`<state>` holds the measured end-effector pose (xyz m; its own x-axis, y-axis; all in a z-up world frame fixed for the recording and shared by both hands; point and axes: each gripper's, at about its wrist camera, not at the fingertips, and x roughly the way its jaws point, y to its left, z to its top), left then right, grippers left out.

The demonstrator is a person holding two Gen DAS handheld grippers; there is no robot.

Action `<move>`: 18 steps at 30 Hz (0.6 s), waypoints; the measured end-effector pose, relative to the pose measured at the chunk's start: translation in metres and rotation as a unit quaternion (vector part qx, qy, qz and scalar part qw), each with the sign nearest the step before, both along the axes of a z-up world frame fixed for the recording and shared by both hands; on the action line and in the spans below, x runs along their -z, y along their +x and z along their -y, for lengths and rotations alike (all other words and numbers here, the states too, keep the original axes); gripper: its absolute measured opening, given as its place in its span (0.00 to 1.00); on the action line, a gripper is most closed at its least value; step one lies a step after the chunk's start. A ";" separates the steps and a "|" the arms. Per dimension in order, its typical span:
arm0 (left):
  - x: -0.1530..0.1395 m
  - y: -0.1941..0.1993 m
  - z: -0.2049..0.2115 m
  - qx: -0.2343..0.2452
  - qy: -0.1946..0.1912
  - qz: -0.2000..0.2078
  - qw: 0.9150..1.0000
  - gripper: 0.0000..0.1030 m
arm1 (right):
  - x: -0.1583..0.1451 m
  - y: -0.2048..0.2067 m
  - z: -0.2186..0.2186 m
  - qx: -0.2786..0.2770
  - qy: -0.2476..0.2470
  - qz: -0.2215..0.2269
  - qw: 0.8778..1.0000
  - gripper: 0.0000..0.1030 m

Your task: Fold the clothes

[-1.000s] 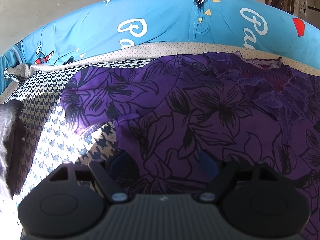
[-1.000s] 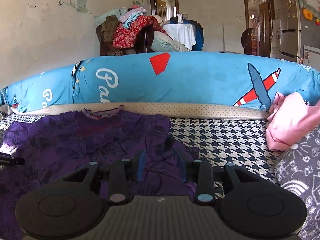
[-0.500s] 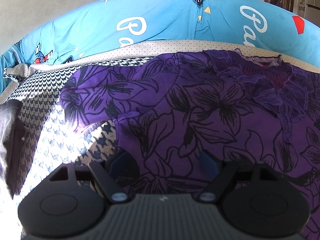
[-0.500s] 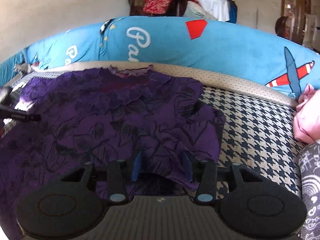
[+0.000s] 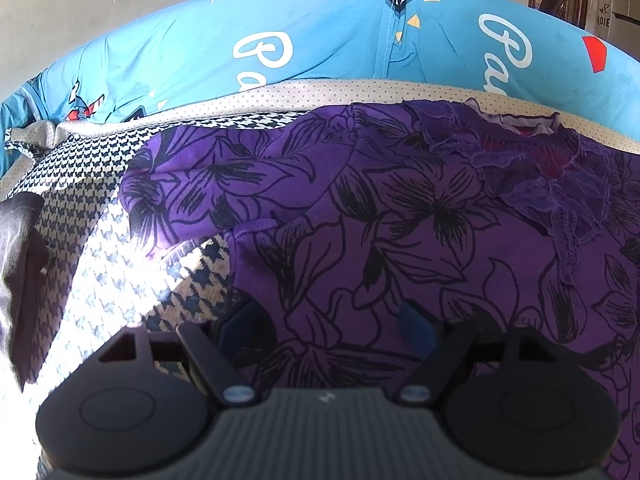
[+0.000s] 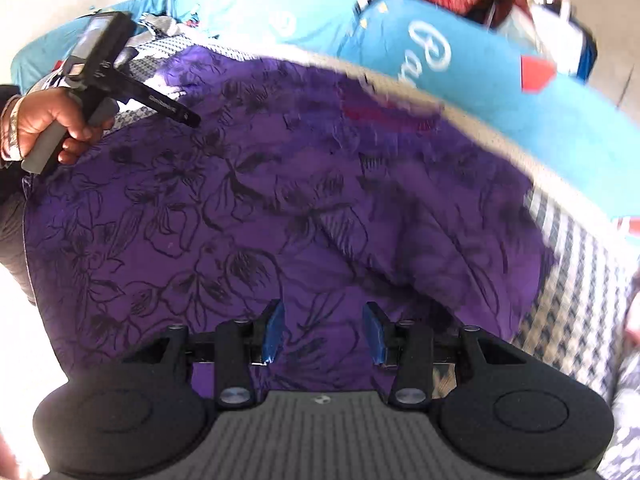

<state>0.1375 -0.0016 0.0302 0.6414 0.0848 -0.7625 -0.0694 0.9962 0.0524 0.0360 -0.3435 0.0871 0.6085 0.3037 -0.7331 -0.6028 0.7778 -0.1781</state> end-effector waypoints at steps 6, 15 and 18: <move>0.002 -0.001 -0.003 -0.003 0.000 -0.004 1.000 0.76 | -0.014 0.025 0.006 0.101 0.021 0.097 0.990 0.41; 0.002 -0.002 -0.007 -0.001 -0.004 -0.009 1.000 0.76 | 0.009 0.077 0.011 0.147 0.012 0.071 0.986 0.42; 0.003 -0.001 -0.008 -0.001 -0.005 -0.012 1.000 0.76 | 0.015 0.081 0.002 0.133 -0.001 0.078 0.988 0.46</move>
<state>0.1361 0.0063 0.0275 0.6231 0.0786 -0.7782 -0.0702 0.9965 0.0444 0.1173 -0.3459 0.0717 0.7726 0.1169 -0.6240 -0.3423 0.9045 -0.2544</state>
